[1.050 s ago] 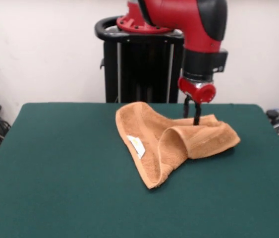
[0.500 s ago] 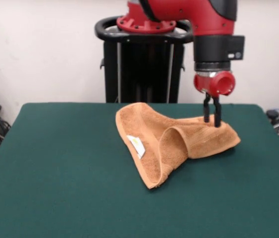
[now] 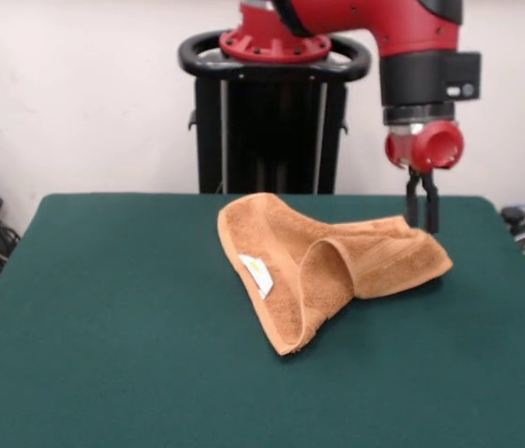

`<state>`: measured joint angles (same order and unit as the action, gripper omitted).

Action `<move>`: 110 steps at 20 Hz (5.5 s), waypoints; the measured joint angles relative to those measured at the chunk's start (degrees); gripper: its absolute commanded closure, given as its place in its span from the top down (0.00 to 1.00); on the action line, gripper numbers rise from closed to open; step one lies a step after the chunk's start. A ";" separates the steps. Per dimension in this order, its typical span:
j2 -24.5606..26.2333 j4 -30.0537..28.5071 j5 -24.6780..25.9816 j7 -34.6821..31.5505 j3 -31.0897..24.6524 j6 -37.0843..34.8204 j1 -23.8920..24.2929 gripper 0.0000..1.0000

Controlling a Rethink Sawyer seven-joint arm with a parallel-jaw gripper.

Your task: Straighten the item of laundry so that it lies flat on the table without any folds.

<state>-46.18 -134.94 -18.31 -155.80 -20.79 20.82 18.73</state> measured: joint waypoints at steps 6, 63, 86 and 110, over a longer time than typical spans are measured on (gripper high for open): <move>-7.45 -2.32 2.31 0.00 6.33 -15.92 -0.40 1.00; -21.09 -11.73 23.94 46.39 27.62 -7.24 23.41 1.00; 5.98 -19.29 27.68 26.59 26.33 25.37 20.97 1.00; -3.25 -20.59 16.84 25.61 23.35 8.27 7.97 1.00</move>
<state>-49.43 -155.53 -1.46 -130.20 2.56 29.08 26.70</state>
